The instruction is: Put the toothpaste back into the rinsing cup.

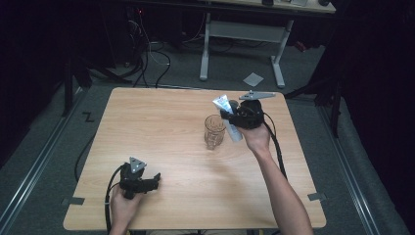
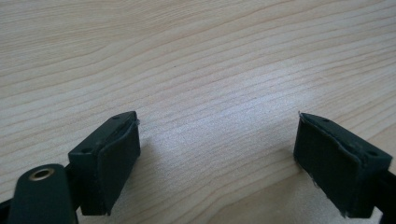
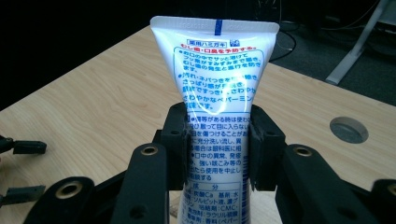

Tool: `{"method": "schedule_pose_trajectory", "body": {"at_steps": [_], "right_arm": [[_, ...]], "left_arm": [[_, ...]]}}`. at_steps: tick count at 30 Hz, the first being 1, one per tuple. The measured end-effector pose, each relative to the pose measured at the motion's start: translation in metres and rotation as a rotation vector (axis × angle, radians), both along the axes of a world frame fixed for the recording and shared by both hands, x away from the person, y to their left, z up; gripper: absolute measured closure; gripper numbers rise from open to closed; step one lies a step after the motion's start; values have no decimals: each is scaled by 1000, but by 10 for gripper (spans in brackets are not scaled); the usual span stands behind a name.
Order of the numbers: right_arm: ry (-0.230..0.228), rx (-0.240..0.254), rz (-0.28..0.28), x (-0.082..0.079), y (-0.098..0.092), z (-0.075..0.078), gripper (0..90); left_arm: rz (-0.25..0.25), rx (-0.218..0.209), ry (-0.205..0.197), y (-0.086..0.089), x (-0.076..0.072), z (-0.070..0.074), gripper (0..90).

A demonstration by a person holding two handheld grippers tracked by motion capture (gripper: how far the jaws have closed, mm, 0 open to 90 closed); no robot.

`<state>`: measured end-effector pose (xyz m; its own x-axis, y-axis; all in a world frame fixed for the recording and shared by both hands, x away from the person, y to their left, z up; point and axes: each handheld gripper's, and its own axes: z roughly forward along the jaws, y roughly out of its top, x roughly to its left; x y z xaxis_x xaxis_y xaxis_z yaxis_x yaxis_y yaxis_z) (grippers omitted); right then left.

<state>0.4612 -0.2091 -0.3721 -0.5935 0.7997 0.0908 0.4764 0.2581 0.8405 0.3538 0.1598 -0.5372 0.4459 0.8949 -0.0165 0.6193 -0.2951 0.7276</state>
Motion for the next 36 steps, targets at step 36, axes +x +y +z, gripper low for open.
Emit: {"method": "schedule_pose_trajectory", "body": {"at_steps": [36], "right_arm": [[-39,-78,-71,38,45,-12,648]], "left_arm": [[-5,1,0,0,0,0,148]]}}
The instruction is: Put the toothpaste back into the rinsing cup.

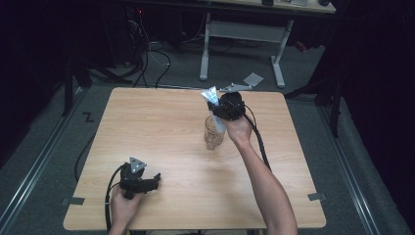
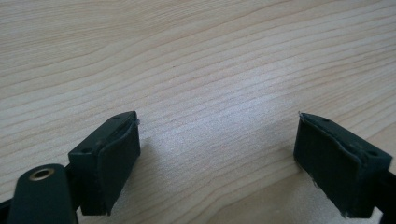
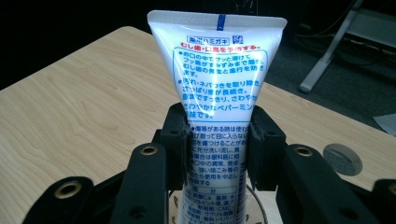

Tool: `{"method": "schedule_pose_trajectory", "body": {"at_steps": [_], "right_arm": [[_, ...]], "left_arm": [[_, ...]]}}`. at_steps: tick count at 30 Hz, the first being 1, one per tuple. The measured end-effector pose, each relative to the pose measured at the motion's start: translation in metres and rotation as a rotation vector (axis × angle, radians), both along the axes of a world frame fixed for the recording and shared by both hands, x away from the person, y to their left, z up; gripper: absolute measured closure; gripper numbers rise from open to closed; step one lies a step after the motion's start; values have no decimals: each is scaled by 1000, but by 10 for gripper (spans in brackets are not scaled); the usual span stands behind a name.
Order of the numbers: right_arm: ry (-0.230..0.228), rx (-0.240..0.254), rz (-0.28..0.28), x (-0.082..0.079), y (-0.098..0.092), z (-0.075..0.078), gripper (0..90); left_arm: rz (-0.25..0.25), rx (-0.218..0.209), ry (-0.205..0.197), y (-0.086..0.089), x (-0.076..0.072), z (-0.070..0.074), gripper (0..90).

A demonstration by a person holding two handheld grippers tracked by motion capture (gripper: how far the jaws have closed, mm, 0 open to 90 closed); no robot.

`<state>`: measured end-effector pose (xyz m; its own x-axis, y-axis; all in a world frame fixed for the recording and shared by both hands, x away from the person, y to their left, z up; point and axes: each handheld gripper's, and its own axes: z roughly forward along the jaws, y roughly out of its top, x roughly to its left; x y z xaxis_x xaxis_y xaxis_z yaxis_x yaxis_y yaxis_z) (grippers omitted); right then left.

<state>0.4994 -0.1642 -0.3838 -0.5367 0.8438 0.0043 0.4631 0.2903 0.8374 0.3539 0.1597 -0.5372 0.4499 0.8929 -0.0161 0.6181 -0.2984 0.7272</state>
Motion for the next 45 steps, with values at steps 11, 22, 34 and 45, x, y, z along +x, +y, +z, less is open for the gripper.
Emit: {"method": "schedule_pose_trajectory", "body": {"at_steps": [11,22,34,45], "right_arm": [[-10,13,-42,9,2,-5,648],[-20,-61,-48,4,6,-7,642],[-1,-60,-68,6,3,-15,640],[30,-54,-66,6,8,-24,635]], "left_arm": [[1,1,-3,0,0,0,149],[-5,1,-2,-1,0,0,149],[-10,1,2,-1,1,0,149],[-9,1,0,-1,0,0,150]]}}
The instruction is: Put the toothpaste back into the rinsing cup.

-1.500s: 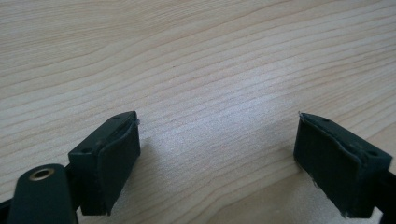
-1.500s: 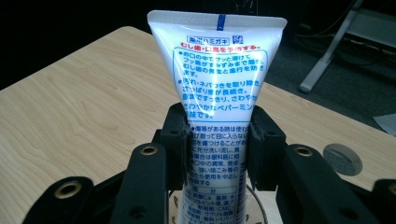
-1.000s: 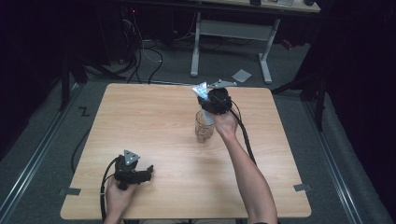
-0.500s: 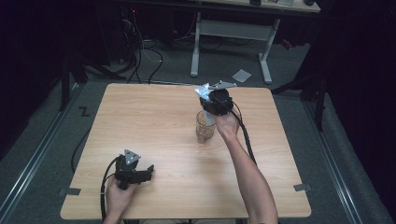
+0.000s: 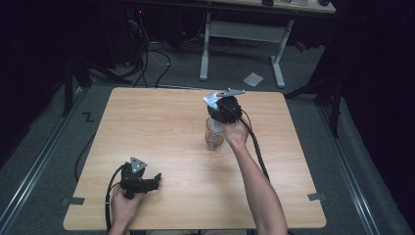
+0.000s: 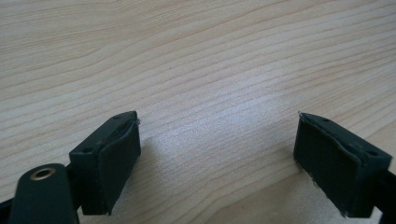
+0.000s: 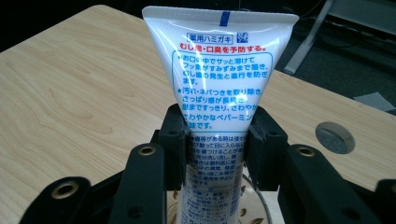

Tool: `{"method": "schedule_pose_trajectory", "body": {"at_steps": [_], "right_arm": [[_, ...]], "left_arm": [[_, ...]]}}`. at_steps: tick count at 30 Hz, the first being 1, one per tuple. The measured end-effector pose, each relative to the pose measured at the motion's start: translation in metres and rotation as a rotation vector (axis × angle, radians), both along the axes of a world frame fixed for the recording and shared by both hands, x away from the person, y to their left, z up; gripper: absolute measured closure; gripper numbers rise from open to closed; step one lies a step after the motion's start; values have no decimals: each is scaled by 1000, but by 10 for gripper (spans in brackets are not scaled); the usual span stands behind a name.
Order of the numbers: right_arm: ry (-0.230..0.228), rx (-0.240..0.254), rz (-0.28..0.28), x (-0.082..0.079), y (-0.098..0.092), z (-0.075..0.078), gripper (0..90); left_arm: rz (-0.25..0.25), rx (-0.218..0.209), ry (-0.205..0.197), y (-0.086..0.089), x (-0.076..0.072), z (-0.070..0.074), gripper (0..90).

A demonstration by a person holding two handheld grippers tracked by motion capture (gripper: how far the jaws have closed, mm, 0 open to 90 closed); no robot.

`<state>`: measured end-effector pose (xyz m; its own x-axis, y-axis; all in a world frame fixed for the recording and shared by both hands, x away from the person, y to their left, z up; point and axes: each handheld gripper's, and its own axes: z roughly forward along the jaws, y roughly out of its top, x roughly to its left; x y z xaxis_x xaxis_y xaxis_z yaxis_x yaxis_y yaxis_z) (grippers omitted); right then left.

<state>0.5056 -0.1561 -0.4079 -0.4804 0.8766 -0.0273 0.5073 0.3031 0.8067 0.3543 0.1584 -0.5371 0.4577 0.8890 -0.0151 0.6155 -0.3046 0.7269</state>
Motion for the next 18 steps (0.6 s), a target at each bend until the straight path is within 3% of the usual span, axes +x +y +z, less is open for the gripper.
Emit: {"method": "schedule_pose_trajectory", "body": {"at_steps": [6,18], "right_arm": [[1,-23,23,-2,6,-1,634],[23,-12,16,-6,-1,-7,627]], "left_arm": [[0,0,0,0,0,0,151],[13,-4,-2,1,0,0,151]]}}
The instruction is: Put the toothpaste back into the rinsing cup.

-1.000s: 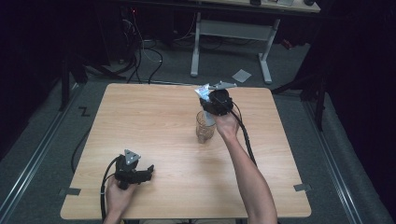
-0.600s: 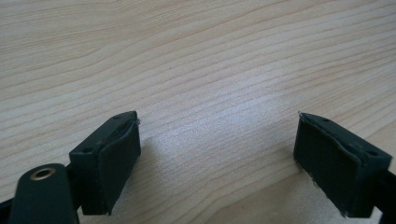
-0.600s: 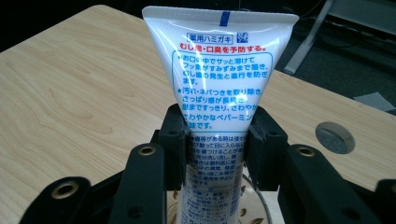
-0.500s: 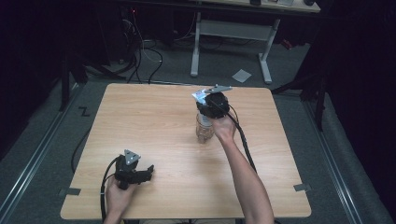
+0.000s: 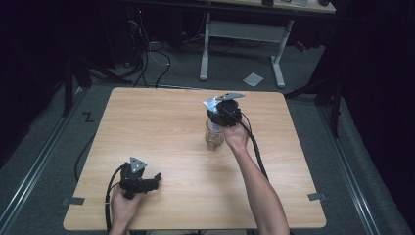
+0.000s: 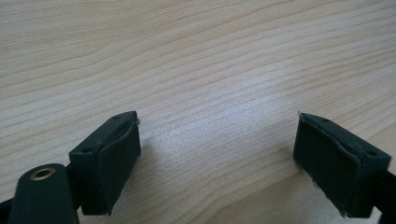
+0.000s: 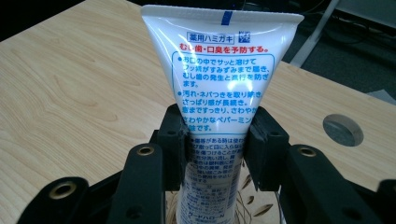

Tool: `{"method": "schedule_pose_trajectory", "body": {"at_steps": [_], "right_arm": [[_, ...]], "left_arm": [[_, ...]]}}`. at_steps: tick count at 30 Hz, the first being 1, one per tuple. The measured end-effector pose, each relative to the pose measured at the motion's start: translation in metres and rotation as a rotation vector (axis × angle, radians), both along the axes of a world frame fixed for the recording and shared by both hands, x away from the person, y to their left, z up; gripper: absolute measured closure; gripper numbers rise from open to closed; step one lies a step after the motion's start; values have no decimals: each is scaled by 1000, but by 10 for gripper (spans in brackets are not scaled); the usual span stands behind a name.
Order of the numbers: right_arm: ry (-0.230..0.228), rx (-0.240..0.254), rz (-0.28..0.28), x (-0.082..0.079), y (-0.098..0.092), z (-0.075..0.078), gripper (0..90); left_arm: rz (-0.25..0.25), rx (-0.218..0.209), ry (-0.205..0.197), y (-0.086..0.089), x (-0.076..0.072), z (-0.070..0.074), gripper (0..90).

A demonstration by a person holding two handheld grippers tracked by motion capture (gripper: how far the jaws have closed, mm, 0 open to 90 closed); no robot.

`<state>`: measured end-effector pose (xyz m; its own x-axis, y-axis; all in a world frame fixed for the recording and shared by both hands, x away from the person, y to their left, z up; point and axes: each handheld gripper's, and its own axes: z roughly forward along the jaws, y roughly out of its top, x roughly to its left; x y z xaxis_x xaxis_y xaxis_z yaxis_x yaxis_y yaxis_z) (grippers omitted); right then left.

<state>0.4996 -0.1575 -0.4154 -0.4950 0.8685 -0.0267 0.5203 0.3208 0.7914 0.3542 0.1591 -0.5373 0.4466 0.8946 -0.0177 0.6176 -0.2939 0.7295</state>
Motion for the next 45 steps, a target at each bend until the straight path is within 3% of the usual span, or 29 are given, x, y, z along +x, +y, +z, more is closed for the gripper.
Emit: {"method": "schedule_pose_trajectory", "body": {"at_steps": [38,45], "right_arm": [[47,-8,30,-6,-10,-26,599],[33,4,39,-10,-14,-29,594]], "left_arm": [[1,2,0,0,0,0,151],[1,3,0,0,0,0,150]]}}
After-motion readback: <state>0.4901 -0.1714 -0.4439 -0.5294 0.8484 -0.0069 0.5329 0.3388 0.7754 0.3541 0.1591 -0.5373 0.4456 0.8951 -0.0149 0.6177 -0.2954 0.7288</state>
